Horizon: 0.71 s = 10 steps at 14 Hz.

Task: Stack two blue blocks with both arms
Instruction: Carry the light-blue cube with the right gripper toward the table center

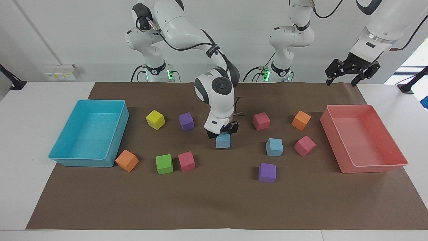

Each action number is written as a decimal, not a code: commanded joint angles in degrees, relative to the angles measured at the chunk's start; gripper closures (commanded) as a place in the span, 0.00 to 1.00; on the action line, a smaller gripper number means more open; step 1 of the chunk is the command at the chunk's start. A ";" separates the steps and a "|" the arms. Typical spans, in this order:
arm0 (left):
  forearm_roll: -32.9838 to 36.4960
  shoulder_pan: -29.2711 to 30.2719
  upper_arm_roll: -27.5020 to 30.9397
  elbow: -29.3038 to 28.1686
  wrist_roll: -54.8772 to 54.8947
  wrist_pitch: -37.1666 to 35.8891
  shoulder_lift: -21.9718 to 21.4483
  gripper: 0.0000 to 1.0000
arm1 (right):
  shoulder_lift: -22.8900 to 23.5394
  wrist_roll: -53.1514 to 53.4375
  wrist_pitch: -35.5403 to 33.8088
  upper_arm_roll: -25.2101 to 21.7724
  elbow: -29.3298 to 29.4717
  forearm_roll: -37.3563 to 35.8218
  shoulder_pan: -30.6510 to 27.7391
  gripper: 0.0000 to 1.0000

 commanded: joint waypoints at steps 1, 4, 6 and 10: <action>-0.43 0.88 -0.42 -0.19 0.12 -0.66 -0.42 0.00 | 1.11 0.83 0.02 0.09 1.51 0.43 -0.29 1.00; -0.43 0.45 -0.51 -0.10 0.20 -0.58 -0.33 0.00 | 0.93 0.31 0.46 0.09 0.38 0.34 -0.47 1.00; -0.34 0.80 -0.51 -0.45 0.20 0.13 -0.42 0.00 | 0.93 0.22 1.86 0.09 -0.77 0.51 -0.38 1.00; -0.34 0.36 -0.51 -0.72 -0.15 5.66 0.37 0.00 | 1.11 0.30 2.22 0.09 -1.04 1.30 -0.65 1.00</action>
